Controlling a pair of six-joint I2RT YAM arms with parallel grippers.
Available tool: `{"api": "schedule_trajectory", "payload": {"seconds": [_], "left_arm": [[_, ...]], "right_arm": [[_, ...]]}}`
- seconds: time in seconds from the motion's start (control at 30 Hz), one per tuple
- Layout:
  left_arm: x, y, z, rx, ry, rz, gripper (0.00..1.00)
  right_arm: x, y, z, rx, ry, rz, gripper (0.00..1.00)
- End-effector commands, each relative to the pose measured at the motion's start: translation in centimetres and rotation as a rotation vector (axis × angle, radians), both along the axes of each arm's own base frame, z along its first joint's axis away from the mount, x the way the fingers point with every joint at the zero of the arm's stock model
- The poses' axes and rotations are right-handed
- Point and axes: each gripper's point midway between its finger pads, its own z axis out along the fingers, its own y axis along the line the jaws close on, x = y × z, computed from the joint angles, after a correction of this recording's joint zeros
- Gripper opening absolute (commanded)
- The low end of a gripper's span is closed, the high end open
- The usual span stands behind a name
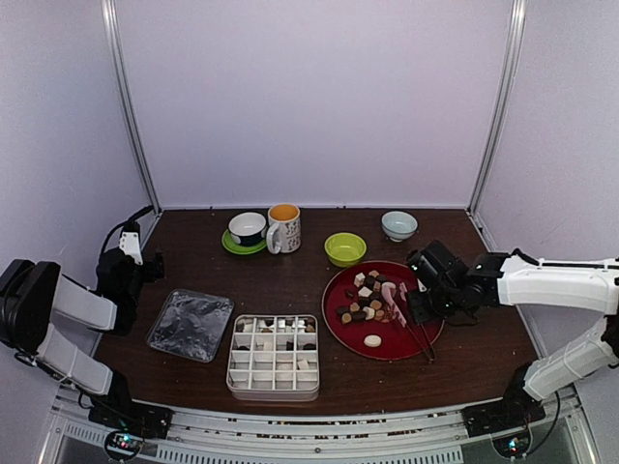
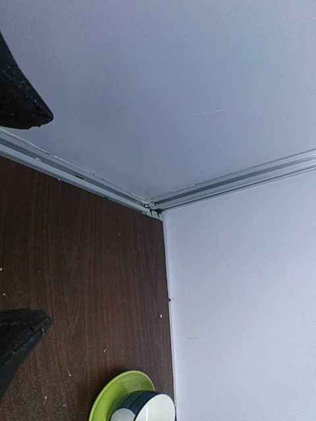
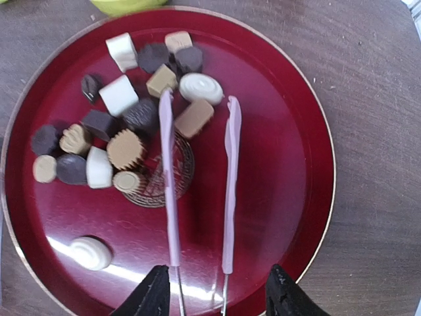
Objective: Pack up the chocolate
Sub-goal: Place the clamp on the plate.
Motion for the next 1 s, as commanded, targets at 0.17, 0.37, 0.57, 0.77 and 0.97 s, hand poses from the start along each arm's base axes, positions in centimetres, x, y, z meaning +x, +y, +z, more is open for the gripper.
{"api": "schedule_trajectory", "payload": {"seconds": [0.17,0.37,0.57,0.77,0.97], "left_arm": [[0.4,0.1,1.2,0.008,-0.043,-0.001,0.98],[0.4,0.1,1.3,0.008,-0.045,-0.001,0.98],[0.4,0.2,1.3,0.008,-0.045,0.000,0.98],[0.4,0.2,1.3,0.008,-0.045,0.000,0.98],[0.4,0.1,1.3,0.007,-0.044,-0.001,0.98]], "right_arm": [[-1.5,0.7,1.4,0.091,0.018,0.065,0.73],[-2.3,1.2,1.3,0.139,0.057,0.070,1.00],[-3.2,0.5,-0.1,0.097,0.102,0.057,1.00],[-3.9,0.4,-0.8,0.103,0.128,0.048,1.00],[-4.5,-0.3,-1.4,0.061,0.161,0.039,0.98]]}}
